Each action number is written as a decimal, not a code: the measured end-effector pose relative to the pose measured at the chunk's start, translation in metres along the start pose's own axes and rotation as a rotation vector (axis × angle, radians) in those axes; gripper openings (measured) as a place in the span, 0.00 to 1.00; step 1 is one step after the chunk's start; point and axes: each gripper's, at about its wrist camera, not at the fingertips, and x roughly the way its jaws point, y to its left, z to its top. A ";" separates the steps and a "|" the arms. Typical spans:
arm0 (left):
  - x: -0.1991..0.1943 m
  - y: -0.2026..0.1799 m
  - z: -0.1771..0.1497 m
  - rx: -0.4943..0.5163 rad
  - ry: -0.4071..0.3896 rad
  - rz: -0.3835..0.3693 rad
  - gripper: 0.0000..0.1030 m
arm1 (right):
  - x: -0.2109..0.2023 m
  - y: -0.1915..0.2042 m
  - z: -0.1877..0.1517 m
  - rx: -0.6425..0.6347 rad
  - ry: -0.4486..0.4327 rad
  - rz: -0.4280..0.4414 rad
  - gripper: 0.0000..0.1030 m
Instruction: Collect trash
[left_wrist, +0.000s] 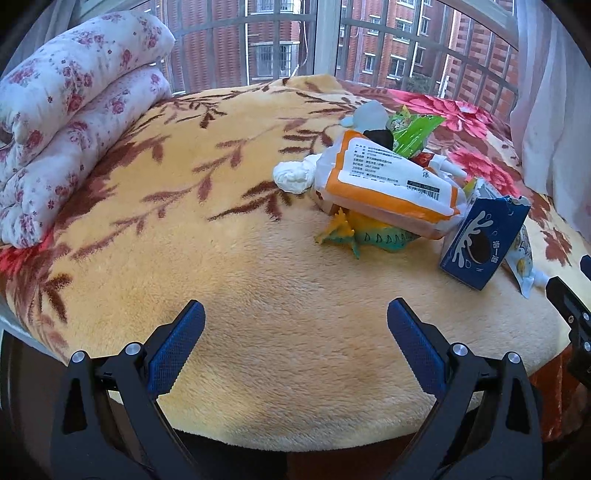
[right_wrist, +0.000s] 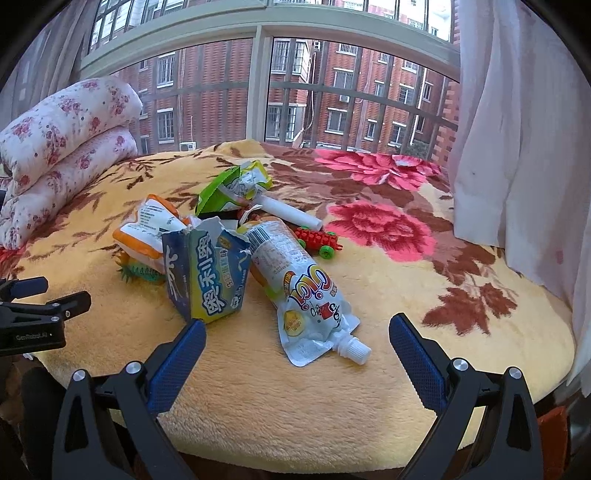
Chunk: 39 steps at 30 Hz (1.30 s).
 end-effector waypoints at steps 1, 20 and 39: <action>0.001 0.002 0.000 0.001 0.001 0.000 0.94 | 0.000 0.000 0.000 0.000 0.000 0.001 0.95; 0.002 -0.004 0.001 0.019 0.002 0.002 0.94 | 0.005 0.000 0.001 -0.004 0.012 0.018 0.95; 0.009 -0.009 0.006 0.022 0.016 -0.003 0.94 | 0.020 -0.008 0.009 -0.028 0.039 0.081 0.95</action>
